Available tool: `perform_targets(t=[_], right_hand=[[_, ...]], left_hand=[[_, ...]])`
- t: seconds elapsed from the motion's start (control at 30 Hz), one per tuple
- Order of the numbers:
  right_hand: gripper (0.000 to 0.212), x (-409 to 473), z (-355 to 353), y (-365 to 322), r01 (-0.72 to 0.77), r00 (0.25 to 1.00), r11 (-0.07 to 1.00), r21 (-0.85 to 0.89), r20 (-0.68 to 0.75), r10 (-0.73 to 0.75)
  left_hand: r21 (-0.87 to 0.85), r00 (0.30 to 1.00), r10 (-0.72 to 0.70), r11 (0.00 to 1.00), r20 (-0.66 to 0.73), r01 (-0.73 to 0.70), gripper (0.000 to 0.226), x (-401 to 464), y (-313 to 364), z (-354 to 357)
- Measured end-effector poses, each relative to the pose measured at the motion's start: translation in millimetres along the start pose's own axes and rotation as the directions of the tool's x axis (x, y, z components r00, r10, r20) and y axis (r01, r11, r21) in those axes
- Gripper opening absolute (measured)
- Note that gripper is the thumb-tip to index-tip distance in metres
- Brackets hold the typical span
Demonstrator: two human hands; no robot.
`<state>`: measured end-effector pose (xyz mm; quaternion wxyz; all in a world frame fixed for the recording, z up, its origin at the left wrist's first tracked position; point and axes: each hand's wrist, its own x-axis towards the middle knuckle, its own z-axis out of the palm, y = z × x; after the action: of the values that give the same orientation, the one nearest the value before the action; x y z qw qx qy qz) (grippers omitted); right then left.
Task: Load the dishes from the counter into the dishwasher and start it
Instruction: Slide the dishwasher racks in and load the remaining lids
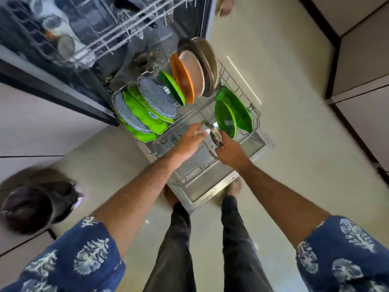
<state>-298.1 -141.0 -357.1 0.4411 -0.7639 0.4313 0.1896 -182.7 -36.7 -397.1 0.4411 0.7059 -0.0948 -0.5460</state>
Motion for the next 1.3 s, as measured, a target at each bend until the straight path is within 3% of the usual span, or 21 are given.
perform_targets(t=[0.23,0.4,0.6,0.73,1.07,1.3], right_hand=[[0.037,102.4,-3.4,38.7,-0.008,0.996,0.991,-0.131,-0.093,-0.004],[0.034,146.6,-9.0,43.7,0.05,0.995,0.975,-0.216,-0.076,-0.068],[0.034,172.8,-12.9,43.6,0.063,0.998,0.96,-0.272,-0.009,-0.068],[0.031,173.4,-17.3,57.8,0.11,0.994,0.944,-0.312,0.057,-0.097],[0.034,188.5,-0.9,62.8,0.139,0.99,0.938,-0.318,0.081,-0.12],[0.037,211.0,33.5,64.4,0.103,0.99,0.899,-0.425,0.13,-0.052]], left_hand=[[0.483,0.988,0.115,0.874,-0.104,-0.051,0.038,91.3,-62.7,-6.8],[0.641,0.985,0.13,0.767,-0.112,-0.028,0.05,122.3,-84.7,-1.7],[0.713,0.993,0.06,0.7,-0.098,0.027,0.066,139.3,-88.3,0.5],[0.7,0.996,-0.01,0.71,-0.092,0.072,0.068,143.2,-91.2,5.1],[0.68,0.996,-0.011,0.731,-0.085,0.066,0.071,142.7,-90.2,8.7],[0.686,0.994,0.013,0.725,-0.106,0.064,0.072,140.3,-94.1,11.2]])
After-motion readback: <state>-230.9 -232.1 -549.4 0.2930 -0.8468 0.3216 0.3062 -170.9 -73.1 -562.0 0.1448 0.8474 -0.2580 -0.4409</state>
